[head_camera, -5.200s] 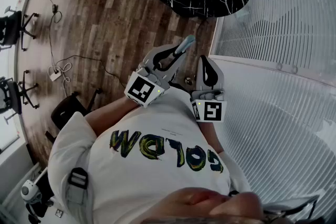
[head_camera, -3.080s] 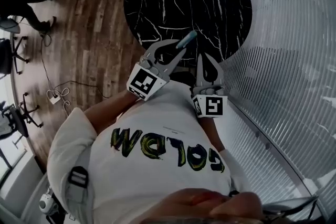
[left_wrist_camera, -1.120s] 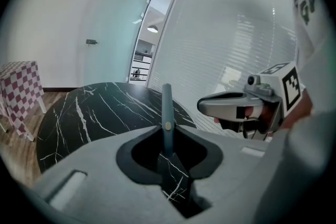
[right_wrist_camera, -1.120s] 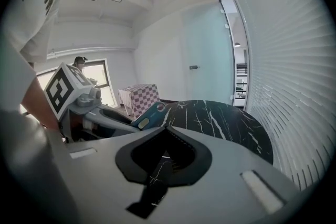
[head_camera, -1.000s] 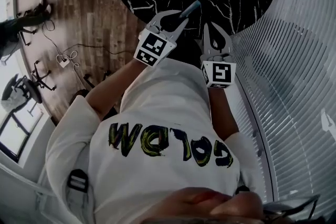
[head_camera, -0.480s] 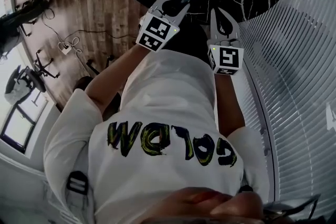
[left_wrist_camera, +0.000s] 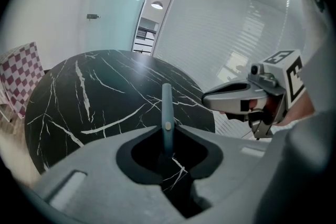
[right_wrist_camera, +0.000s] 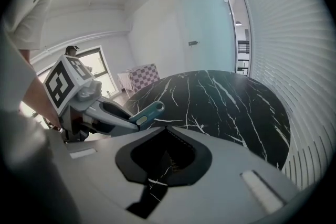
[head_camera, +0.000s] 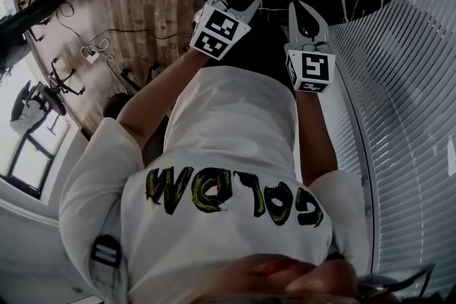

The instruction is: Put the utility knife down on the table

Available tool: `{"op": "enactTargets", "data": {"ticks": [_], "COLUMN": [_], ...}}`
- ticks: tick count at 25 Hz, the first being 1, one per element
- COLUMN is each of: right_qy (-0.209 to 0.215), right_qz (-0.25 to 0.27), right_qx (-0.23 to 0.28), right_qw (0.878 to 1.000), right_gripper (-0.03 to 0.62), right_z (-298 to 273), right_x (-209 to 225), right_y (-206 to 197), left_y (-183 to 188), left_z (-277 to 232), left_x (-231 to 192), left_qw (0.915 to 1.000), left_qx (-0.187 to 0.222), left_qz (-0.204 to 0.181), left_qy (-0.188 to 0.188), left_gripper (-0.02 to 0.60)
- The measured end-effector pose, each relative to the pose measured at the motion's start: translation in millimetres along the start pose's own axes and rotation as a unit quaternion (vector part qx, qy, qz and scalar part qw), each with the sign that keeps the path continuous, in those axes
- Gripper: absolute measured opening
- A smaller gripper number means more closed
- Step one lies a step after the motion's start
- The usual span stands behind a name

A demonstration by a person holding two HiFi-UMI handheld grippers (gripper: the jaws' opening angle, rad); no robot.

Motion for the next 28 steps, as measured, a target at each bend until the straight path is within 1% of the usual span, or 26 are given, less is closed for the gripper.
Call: {"op": "enactTargets", "data": {"ticks": [4,11,24,28], "right_qy": [0.002,-0.002,0.003,0.002], "right_qz": [-0.010,-0.017,-0.026,-0.028], "right_qx": [-0.008,-0.017,-0.033,-0.036], "right_qw": [1.000,1.000,0.999,0.999], "right_gripper": [0.002,0.002,0.002,0.002], "right_z": [-10.7,-15.7,-30.1,-29.1], "right_x": [1.3,-5.0,-6.4,-6.6], "right_y": [-11.5,-13.0,-30.8,-27.9], "left_y": [-10.3,-19.2,-35.0,-36.3], "left_z": [-10.0,-13.1,-37.7,-37.9], "left_x": [-4.6,-12.0,-20.7,-22.5], "left_qw": [0.9999,0.9994,0.9982,0.9978], "left_qx": [-0.011,-0.031,-0.057,-0.064], "left_qz": [0.010,0.013,0.014,0.016], "left_qy": [-0.003,-0.009,0.010,0.008], "left_gripper": [0.071,0.071,0.071,0.072]}}
Point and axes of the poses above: the fingertips, and each gripper's own axes: z backward along the fingers, x to its right, y out of its top, the point moved 3 cm from there along z, backward along the fingers, and after that the axes turned 15 degrees about -x, right-handed, at the moved point
